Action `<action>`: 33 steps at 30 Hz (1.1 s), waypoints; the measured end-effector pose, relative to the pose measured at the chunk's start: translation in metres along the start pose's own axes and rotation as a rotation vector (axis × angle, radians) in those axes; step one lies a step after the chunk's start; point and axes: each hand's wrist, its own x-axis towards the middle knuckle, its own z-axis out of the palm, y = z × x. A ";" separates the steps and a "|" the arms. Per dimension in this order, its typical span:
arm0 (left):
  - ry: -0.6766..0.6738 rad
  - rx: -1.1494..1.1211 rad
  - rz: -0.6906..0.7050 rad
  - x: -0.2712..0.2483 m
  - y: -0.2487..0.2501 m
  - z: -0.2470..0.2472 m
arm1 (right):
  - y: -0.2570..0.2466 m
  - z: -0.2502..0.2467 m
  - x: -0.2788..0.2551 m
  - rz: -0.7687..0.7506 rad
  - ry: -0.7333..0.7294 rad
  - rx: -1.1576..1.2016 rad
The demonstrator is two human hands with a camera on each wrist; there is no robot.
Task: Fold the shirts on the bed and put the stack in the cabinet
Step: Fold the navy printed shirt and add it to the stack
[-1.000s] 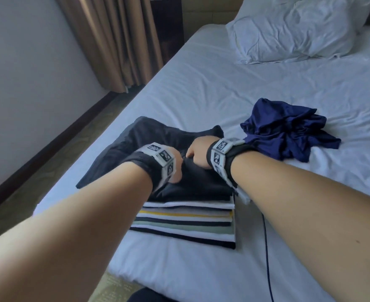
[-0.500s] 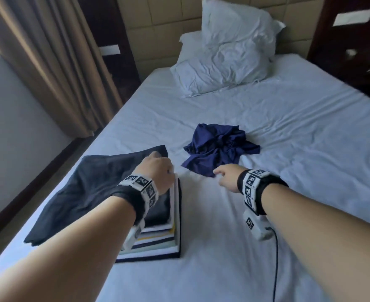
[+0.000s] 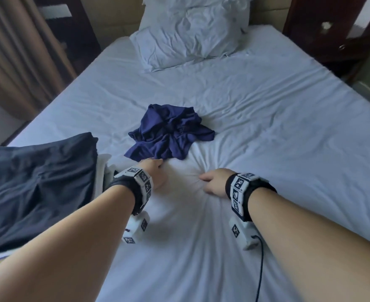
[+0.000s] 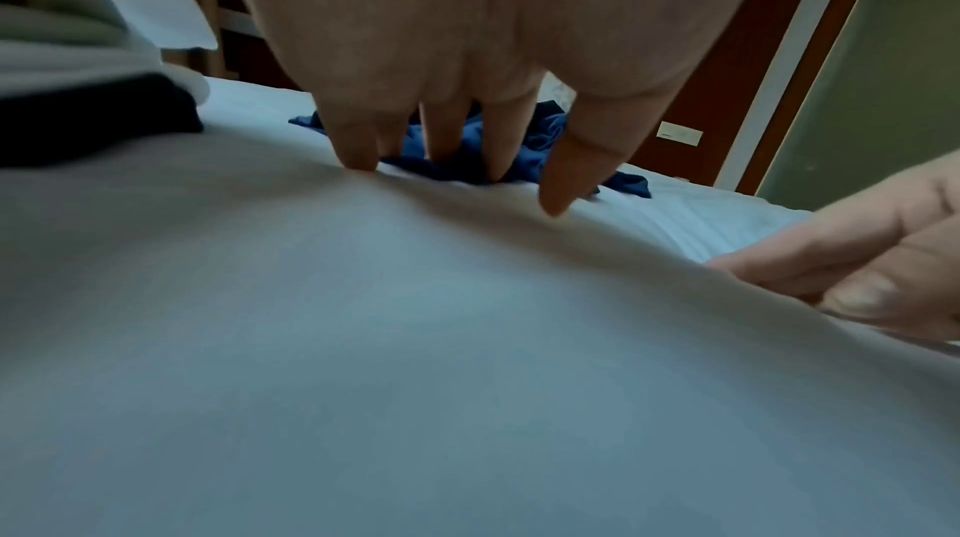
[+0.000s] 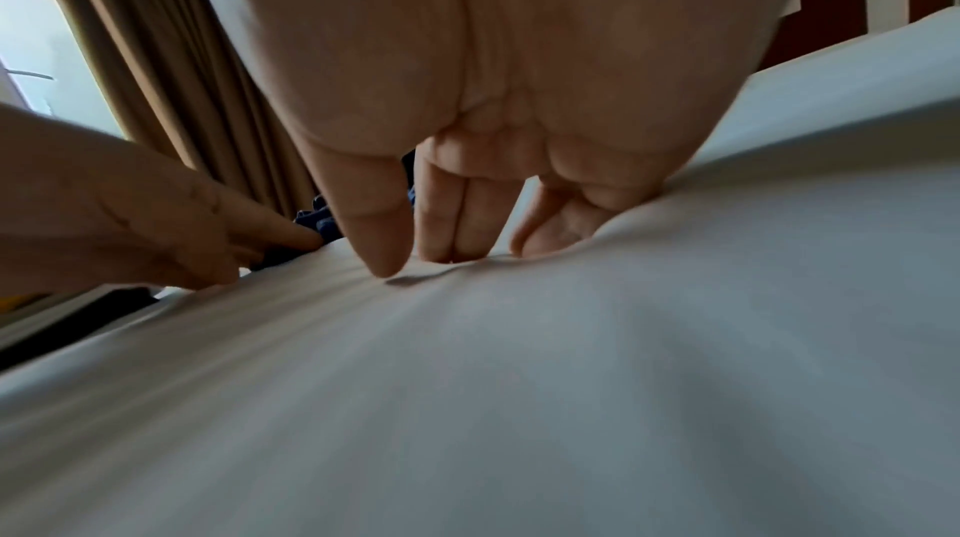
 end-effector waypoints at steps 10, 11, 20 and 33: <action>0.257 -0.380 0.089 -0.080 0.056 -0.098 | -0.009 -0.026 -0.037 -0.094 0.106 0.197; 0.272 -0.380 0.128 -0.091 0.063 -0.112 | -0.013 -0.039 -0.046 -0.108 0.180 0.215; 0.415 -0.446 0.373 -0.204 0.118 -0.194 | -0.048 -0.118 -0.177 -0.376 0.507 0.380; 0.714 -0.374 0.305 -0.340 0.122 -0.269 | -0.022 -0.199 -0.362 -0.326 0.896 0.234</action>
